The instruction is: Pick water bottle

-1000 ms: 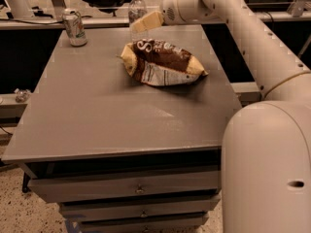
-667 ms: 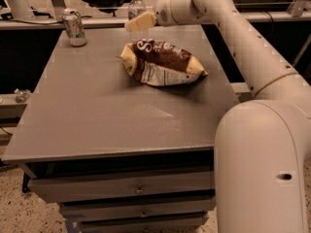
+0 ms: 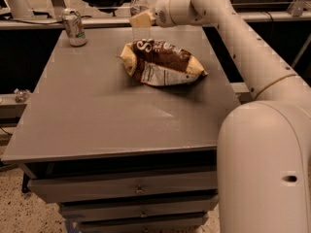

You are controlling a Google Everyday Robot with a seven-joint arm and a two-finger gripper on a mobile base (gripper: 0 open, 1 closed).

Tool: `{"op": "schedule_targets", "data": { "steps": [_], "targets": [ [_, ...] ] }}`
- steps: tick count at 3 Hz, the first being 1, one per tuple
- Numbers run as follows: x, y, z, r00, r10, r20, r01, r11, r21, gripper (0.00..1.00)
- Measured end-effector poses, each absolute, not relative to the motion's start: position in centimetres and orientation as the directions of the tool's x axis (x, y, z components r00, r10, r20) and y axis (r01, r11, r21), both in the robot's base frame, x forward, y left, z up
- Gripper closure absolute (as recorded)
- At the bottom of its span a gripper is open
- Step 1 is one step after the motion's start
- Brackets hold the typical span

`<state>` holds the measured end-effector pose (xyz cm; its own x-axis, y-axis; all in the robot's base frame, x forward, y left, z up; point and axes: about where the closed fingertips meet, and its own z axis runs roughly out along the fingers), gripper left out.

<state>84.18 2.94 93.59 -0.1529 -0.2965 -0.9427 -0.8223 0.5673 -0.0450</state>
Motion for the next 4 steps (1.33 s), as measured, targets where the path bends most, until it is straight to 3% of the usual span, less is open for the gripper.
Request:
{"op": "schedule_targets", "data": {
  "steps": [1, 2, 4],
  "targets": [
    [83.0, 3.0, 94.9, -0.155, -0.256, -0.954, -0.824, 0.566, -0.018, 0.87],
    [80.9, 3.8, 97.7, -0.145, -0.173, -0.974, -0.833, 0.552, 0.027, 1.0],
    [78.6, 4.9, 107.0, -0.056, 0.044, -0.997, -0.843, 0.534, 0.071, 1.0]
  ]
}}
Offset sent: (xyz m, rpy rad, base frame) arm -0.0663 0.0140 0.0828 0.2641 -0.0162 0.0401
